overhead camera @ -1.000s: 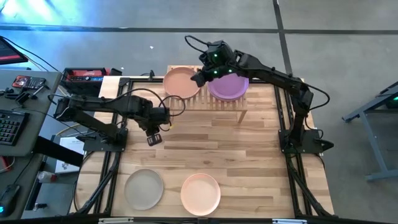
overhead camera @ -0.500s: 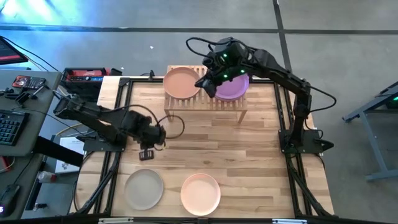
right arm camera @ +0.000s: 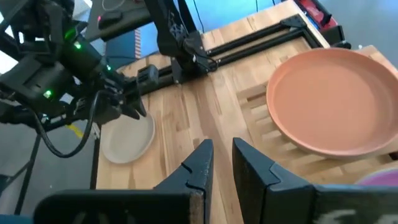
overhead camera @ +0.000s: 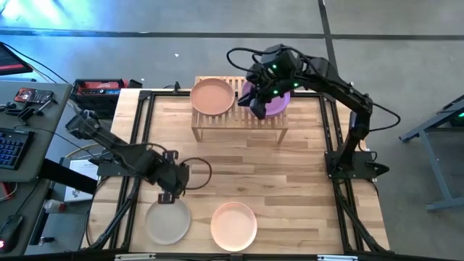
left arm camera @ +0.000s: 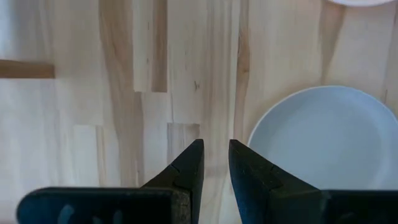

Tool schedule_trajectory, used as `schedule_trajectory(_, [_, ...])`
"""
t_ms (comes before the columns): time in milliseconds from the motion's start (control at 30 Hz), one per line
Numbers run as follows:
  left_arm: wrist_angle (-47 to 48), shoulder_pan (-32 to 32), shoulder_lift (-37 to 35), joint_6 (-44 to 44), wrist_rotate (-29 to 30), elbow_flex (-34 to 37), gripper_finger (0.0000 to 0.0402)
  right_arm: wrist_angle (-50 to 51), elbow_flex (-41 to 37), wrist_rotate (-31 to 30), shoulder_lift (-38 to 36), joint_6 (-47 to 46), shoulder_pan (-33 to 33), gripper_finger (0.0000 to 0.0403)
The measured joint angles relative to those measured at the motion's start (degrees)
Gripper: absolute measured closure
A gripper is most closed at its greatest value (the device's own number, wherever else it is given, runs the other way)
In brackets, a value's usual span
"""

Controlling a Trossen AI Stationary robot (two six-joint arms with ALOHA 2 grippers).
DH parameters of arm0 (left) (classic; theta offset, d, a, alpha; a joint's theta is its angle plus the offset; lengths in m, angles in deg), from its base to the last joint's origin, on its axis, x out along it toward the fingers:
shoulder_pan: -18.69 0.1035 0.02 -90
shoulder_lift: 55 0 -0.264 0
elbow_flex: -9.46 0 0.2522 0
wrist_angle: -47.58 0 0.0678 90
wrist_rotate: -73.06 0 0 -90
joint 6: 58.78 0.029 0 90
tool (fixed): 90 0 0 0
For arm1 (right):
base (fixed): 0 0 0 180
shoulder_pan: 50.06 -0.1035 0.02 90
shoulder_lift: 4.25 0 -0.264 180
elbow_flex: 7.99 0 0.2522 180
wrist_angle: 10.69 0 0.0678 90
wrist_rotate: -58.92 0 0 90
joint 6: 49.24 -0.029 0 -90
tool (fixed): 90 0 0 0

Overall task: Place and stack plates onto a shelf
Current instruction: Stack the gray plate on top of the brown plate on the shelf

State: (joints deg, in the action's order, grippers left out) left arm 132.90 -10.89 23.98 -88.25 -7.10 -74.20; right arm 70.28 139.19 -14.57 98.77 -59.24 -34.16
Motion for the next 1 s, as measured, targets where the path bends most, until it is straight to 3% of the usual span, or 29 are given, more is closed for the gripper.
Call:
schedule_trajectory(267, [-7.0,-4.0,5.6,-3.4,-1.0,4.7,0.0337,3.5,0.0,0.0,0.0,2.5,-0.5,0.0361])
schedule_trajectory(1000, [-12.4,-8.9,19.2,-1.9,-2.7,5.1,0.0337,7.4,-0.1,0.1,0.0,5.1,-2.2,0.0361])
